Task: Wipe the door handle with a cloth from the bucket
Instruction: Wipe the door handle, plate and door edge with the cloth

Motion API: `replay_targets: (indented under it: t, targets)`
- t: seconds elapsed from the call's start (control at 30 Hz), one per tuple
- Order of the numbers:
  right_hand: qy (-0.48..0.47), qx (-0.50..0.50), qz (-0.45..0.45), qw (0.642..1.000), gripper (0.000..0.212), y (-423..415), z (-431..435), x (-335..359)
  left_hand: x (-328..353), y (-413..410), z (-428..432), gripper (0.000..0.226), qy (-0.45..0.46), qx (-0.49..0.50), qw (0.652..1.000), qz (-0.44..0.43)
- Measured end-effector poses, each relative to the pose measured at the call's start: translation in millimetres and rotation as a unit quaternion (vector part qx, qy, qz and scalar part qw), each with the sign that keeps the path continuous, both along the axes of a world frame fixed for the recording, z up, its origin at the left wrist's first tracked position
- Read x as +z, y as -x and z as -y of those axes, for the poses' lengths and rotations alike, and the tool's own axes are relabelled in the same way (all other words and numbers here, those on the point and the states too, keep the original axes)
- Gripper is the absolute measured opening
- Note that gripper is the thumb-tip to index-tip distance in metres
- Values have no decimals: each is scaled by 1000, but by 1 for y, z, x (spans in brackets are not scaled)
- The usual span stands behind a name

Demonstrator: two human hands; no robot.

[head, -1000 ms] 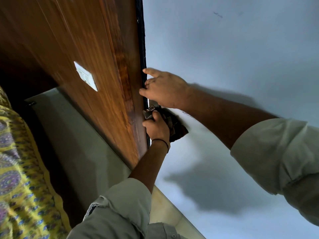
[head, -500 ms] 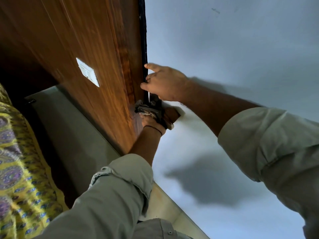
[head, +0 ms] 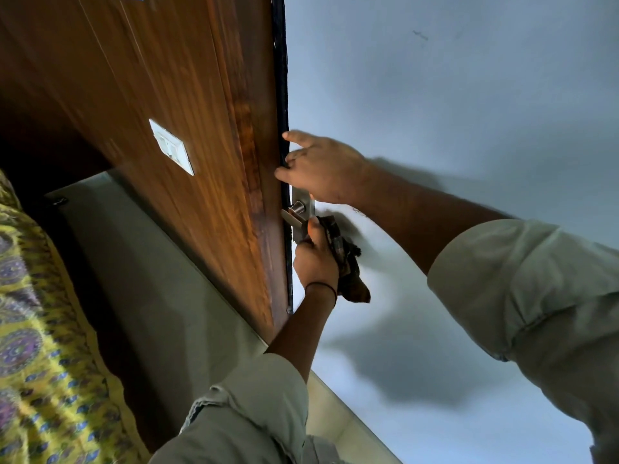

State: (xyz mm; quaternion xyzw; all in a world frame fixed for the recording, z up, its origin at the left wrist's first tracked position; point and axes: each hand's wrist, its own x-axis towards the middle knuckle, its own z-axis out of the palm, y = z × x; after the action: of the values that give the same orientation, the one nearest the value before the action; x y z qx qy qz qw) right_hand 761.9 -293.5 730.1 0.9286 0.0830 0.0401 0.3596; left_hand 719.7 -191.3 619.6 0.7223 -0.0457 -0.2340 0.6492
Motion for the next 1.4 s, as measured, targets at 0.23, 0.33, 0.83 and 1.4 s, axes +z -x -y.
replay_targets:
  t: [0.23,0.33,0.83,1.4]
  targets:
    - [-16,-16,3,1000,36,1,-7,2,19,-81,13,48,-81,11,996,-19]
    - [-15,-8,-8,1000,36,-2,-5,1,-3,-128,26,50,40,-70,971,-225]
    - [-23,-3,-5,1000,36,-3,-2,-3,-26,-86,33,53,7,133,985,-106]
    - [-436,-59,351,826,39,61,-60,-59,-47,-105,-103,84,342,-83,884,-306]
